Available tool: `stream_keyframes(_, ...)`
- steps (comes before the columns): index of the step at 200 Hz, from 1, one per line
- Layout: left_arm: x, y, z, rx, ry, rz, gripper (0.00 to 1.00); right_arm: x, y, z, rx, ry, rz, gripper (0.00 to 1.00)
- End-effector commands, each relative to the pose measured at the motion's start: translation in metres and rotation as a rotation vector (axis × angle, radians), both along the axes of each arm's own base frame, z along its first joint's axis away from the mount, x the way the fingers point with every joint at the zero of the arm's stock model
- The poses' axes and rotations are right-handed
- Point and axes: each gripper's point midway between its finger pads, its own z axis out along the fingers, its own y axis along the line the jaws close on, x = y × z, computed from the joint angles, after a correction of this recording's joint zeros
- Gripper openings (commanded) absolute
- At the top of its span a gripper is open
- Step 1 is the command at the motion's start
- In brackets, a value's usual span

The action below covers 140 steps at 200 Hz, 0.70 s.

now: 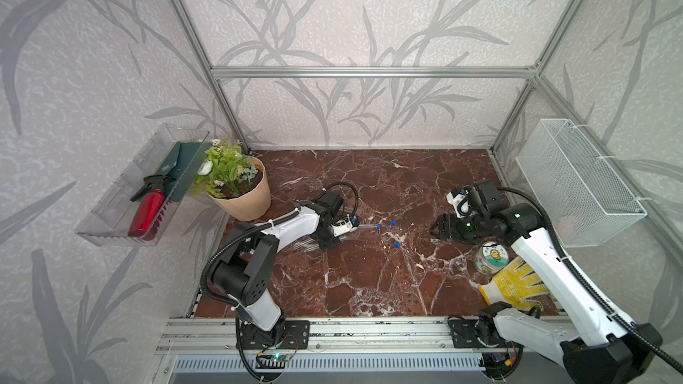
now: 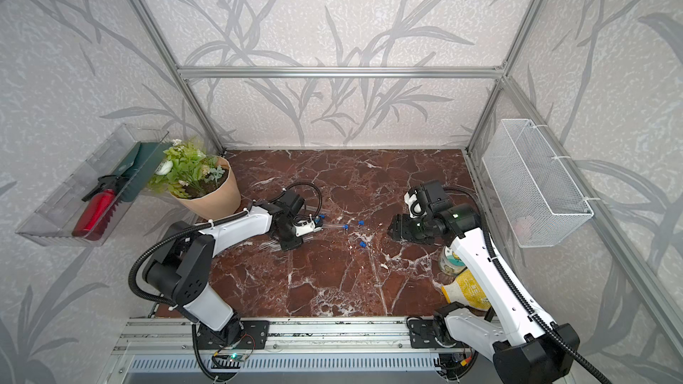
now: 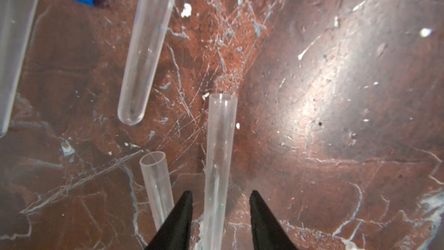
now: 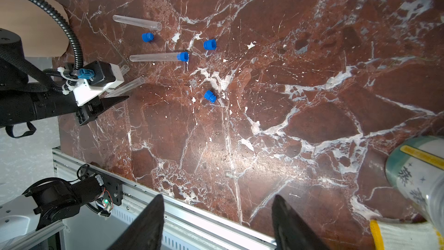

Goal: Insert stoppers into test tubes
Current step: Pick up the test tube at the center of the board.

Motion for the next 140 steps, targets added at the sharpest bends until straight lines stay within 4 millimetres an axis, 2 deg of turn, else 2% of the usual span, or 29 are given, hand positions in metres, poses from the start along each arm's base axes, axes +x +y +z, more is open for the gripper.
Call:
stream_keyframes(1,0.005,0.003,-0.002,0.028,-0.010,-0.031,0.42,-0.004,-0.002,0.003,0.004,0.007,-0.001,0.70)
stream_keyframes(84,-0.004,0.013,-0.018,0.060,0.050,-0.055,0.35,-0.006,-0.003,0.004,0.001,0.007,-0.005,0.69)
stream_keyframes(140,-0.009,0.011,-0.024,0.047,0.085,-0.059,0.25,-0.008,-0.004,0.005,0.002,0.007,-0.007,0.69)
